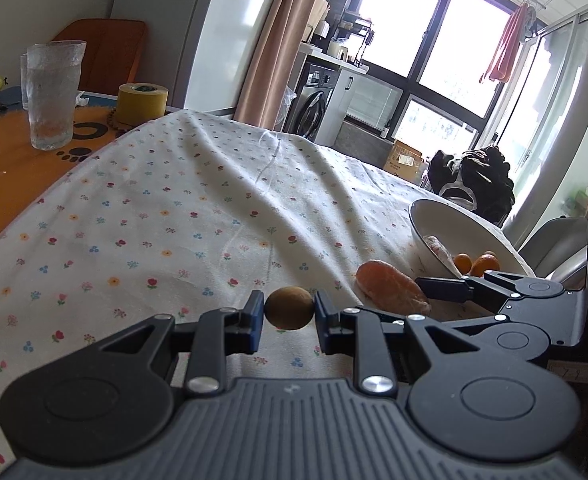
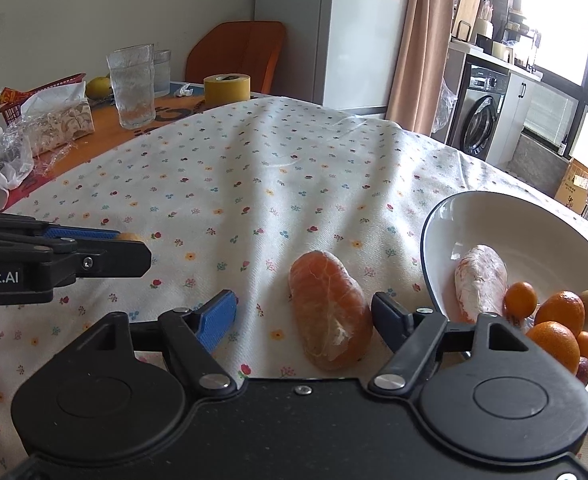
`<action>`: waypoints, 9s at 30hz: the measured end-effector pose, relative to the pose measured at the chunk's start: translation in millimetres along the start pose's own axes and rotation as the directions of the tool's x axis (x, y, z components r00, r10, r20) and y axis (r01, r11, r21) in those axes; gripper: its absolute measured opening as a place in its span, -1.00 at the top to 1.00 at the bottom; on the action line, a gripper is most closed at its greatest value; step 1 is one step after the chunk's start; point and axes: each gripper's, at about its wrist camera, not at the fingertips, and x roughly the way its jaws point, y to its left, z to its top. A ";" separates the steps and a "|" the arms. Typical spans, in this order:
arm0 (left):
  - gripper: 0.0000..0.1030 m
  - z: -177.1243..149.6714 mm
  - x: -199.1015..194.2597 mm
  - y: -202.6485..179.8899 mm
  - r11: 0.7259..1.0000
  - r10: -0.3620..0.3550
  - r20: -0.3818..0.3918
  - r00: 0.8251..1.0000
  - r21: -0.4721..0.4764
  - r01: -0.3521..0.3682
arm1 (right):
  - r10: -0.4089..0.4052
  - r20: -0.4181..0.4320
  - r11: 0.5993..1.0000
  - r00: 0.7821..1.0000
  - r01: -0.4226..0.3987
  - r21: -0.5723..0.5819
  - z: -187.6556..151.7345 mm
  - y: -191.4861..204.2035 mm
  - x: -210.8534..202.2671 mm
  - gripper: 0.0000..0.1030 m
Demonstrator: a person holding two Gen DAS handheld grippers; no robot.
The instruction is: Organize fruits
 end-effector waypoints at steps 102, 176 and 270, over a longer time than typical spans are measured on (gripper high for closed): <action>0.51 69.9 124.5 -194.7 0.947 -0.094 -0.078 0.992 0.300 0.114 | -0.119 0.227 0.886 0.967 0.000 0.463 -25.6 -230.8 -62.3 0.30; -0.99 43.7 -154.3 -88.7 0.973 0.065 0.134 0.989 0.210 -0.092 | -0.063 0.096 0.902 0.993 0.016 0.432 -6.4 -81.2 -235.4 -1.00; -0.99 22.0 -147.8 -120.3 0.945 -0.077 0.002 0.997 0.318 0.072 | -0.073 0.072 0.923 0.995 0.040 0.383 -29.8 -60.1 -268.6 -1.00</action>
